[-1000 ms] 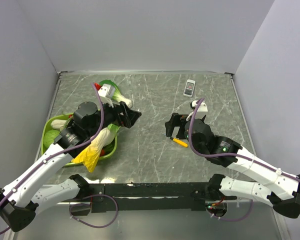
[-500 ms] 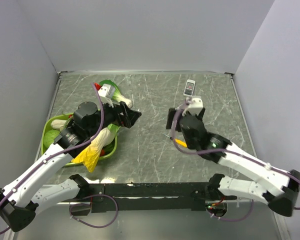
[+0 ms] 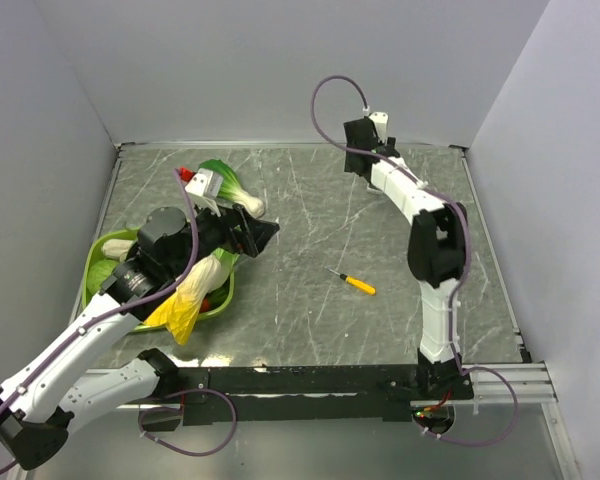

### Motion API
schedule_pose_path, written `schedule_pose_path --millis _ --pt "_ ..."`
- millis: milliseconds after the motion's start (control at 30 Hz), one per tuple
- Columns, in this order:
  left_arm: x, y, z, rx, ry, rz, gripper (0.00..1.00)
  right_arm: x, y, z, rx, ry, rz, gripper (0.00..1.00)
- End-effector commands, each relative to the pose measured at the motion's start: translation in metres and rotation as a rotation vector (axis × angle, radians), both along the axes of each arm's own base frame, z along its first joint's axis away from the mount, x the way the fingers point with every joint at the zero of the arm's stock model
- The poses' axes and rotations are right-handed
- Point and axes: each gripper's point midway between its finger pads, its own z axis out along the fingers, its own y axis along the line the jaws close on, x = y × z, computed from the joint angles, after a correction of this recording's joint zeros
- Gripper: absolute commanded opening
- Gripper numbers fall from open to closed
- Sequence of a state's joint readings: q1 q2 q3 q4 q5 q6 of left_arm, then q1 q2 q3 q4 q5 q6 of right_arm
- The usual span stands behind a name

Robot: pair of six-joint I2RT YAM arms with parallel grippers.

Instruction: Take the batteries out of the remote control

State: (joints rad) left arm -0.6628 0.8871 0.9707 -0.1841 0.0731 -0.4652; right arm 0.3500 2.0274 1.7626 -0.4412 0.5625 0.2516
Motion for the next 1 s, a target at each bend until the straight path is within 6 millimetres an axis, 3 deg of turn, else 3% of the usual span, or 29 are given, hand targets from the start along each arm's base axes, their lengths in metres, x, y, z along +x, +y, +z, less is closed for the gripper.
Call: schedule_pose_path --millis 0,33,67,200,267,400,500,567,600,633,733,967 --pt "-0.001 0.003 0.016 -0.028 -0.046 0.011 0.99 0.023 -0.014 -0.037 0.088 0.149 -0.059 0.79" --pt "-0.002 0.004 0.016 -0.029 -0.047 0.011 0.99 0.033 -0.015 -0.032 0.112 0.129 -0.066 0.79" --pt "-0.002 0.005 0.018 -0.033 -0.052 0.014 0.99 0.035 -0.020 -0.049 0.125 0.154 -0.093 0.80" --pt "-0.003 0.004 0.020 -0.041 -0.057 0.010 0.99 0.047 -0.026 -0.062 0.194 0.146 -0.105 0.85" --pt "-0.004 0.004 0.020 -0.040 -0.055 0.004 0.99 0.048 -0.032 -0.074 0.235 0.166 -0.119 0.99" --pt "-0.006 0.004 0.023 -0.044 -0.059 -0.004 0.99 0.049 -0.044 -0.082 0.254 0.185 -0.152 1.00" --pt "-0.008 0.004 0.026 -0.054 -0.067 -0.008 0.99 0.053 -0.035 -0.080 0.270 0.186 -0.100 1.00" --pt "-0.008 0.005 0.026 -0.055 -0.071 -0.005 0.99 0.050 -0.034 -0.091 0.267 0.228 -0.088 1.00" --pt "-0.008 0.005 0.027 -0.055 -0.073 -0.004 0.99 0.054 -0.033 -0.084 0.270 0.221 -0.087 1.00" --pt "-0.008 0.006 0.026 -0.052 -0.070 0.001 0.99 0.049 -0.031 -0.096 0.270 0.264 -0.089 0.99" --pt "-0.007 0.008 0.027 -0.050 -0.073 0.010 0.99 0.049 -0.028 -0.098 0.290 0.278 -0.085 0.97" --pt "-0.008 0.015 0.032 -0.057 -0.094 0.034 0.99 0.048 -0.040 -0.102 0.279 0.280 -0.154 0.97"
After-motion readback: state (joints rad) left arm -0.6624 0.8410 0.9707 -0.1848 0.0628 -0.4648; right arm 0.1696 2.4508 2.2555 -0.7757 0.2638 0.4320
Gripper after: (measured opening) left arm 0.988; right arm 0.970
